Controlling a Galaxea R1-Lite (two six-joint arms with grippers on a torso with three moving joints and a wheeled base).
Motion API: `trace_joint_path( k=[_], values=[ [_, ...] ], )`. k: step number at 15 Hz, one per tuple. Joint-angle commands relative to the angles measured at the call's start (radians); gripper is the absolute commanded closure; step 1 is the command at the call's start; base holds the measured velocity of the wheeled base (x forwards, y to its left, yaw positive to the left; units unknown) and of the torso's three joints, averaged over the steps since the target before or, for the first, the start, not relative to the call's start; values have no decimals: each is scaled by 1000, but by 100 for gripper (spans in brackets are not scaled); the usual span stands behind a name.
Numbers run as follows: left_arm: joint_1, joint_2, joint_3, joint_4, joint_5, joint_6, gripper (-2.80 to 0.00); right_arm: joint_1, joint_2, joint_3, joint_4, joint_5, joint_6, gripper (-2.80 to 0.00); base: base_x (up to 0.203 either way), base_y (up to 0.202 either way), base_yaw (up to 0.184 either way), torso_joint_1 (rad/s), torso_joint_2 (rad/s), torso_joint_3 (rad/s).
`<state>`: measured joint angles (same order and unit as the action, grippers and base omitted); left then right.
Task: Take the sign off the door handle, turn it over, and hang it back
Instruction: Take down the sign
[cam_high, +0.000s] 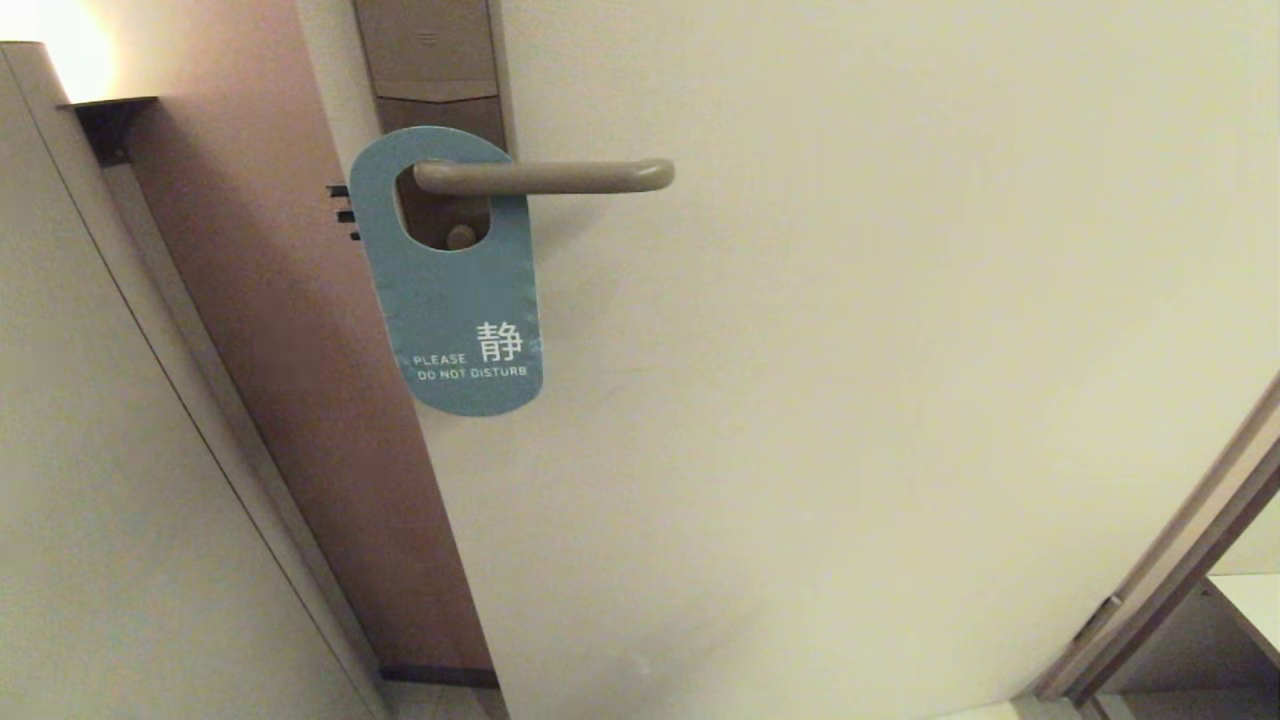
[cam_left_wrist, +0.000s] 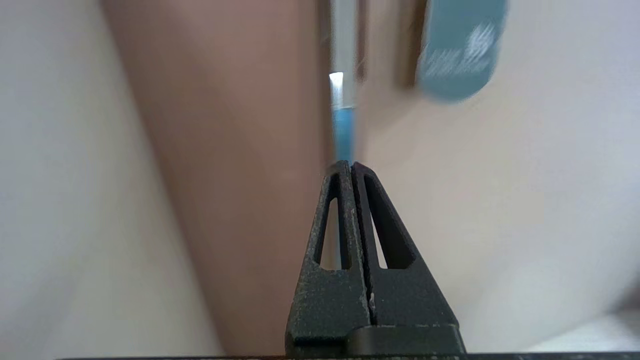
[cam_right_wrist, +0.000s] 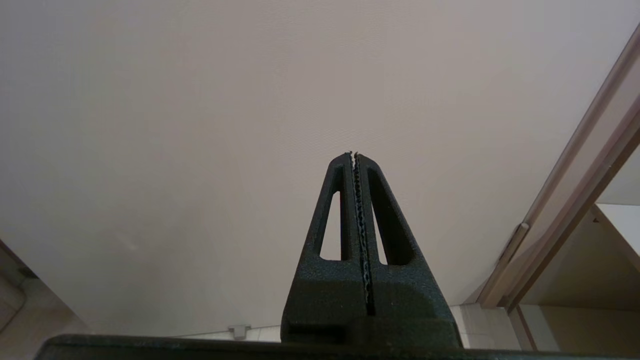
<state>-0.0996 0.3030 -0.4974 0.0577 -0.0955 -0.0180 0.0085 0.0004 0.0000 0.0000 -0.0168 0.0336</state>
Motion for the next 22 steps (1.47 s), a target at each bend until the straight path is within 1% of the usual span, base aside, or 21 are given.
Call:
trace_joint_path(
  k=[1,3,6,9,10,11,13,15,16,18,22],
  values=[
    [-49,105,-74,1,4,-31,0,1,0,0,0,0,0,0,0,0,0,0,0,0],
    [-76,174,-130,1,6,-58,0,1,0,0,0,0,0,0,0,0,0,0,0,0],
    [-80,254,-178,1,4,-77,0,1,0,0,0,0,0,0,0,0,0,0,0,0],
    [-80,328,-230,1,-5,-151,0,1,0,0,0,0,0,0,0,0,0,0,0,0],
    [-80,348,-238,1,-10,-163,0,0,0,0,0,0,0,0,0,0,0,0,0,0],
    [-80,363,-240,1,-32,-167,0,1,0,0,0,0,0,0,0,0,0,0,0,0],
    [-80,371,-239,2,-123,-183,0,1,0,0,0,0,0,0,0,0,0,0,0,0],
    [-80,384,-239,1,-213,-233,0,1,0,0,0,0,0,0,0,0,0,0,0,0],
    [-80,393,-237,0,-242,-252,0,1,0,0,0,0,0,0,0,0,0,0,0,0],
    [-80,403,-224,0,-271,-261,0,1,0,0,0,0,0,0,0,0,0,0,0,0],
    [-80,431,-153,-8,-283,-267,0,-1,0,0,0,0,0,0,0,0,0,0,0,0]
  ],
)
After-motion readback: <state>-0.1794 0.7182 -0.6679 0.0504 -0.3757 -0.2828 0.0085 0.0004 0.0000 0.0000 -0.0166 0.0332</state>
